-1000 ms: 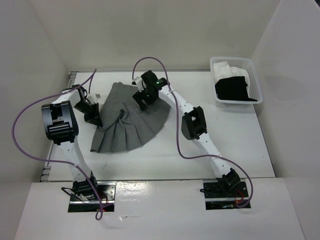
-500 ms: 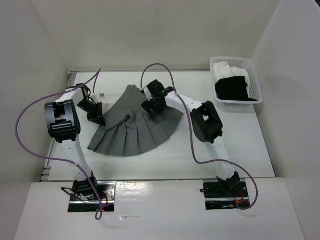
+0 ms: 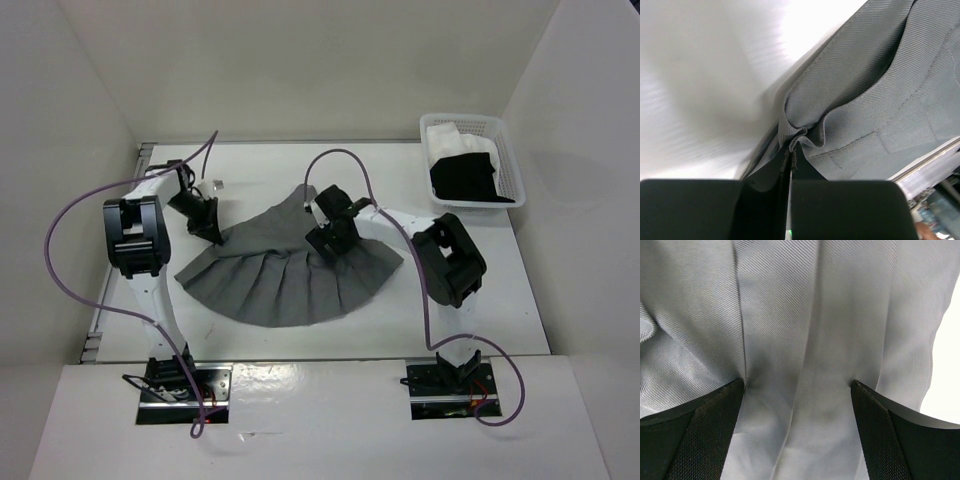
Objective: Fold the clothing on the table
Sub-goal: Fold the skirt
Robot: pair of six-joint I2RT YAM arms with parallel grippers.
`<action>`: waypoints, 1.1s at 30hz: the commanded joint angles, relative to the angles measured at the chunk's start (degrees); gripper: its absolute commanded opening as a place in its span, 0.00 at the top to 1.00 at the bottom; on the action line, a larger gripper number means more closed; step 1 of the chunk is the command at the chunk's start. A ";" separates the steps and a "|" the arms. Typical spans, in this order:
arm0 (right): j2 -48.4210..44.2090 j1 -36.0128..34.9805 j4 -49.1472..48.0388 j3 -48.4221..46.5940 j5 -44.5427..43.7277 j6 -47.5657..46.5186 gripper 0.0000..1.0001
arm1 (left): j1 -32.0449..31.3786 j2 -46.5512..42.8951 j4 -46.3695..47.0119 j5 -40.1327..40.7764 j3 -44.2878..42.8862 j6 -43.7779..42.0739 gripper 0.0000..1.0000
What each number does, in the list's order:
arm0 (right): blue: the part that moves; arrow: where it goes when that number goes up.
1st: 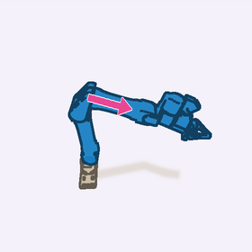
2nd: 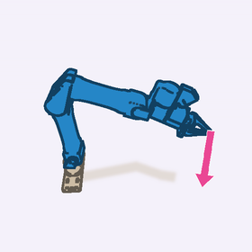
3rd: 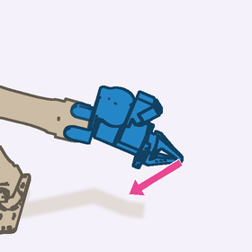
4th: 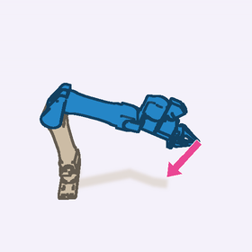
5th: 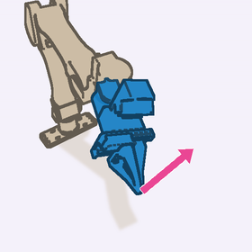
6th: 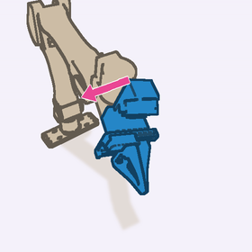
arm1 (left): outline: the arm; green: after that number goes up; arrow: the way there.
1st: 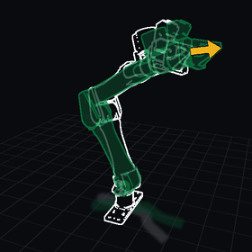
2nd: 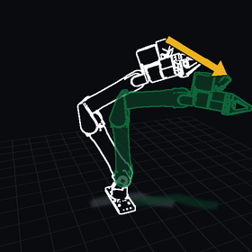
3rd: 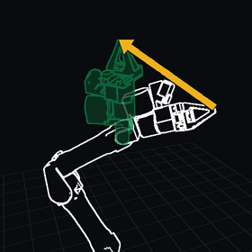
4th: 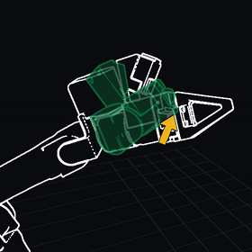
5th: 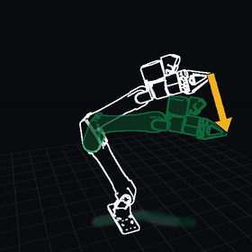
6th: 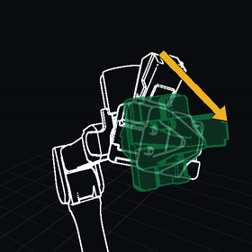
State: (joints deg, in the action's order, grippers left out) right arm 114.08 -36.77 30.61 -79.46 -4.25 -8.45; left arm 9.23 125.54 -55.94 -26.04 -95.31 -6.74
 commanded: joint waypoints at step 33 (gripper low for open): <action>21.00 12.16 12.63 -47.45 27.45 -4.99 0.09 | -12.48 3.85 1.98 -0.32 -6.39 -7.85 1.00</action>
State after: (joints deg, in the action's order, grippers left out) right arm 134.23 -25.98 41.56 -122.56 17.80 -13.10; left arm -1.67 129.23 -55.94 -24.75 -102.63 -12.14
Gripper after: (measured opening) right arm 0.915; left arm 0.009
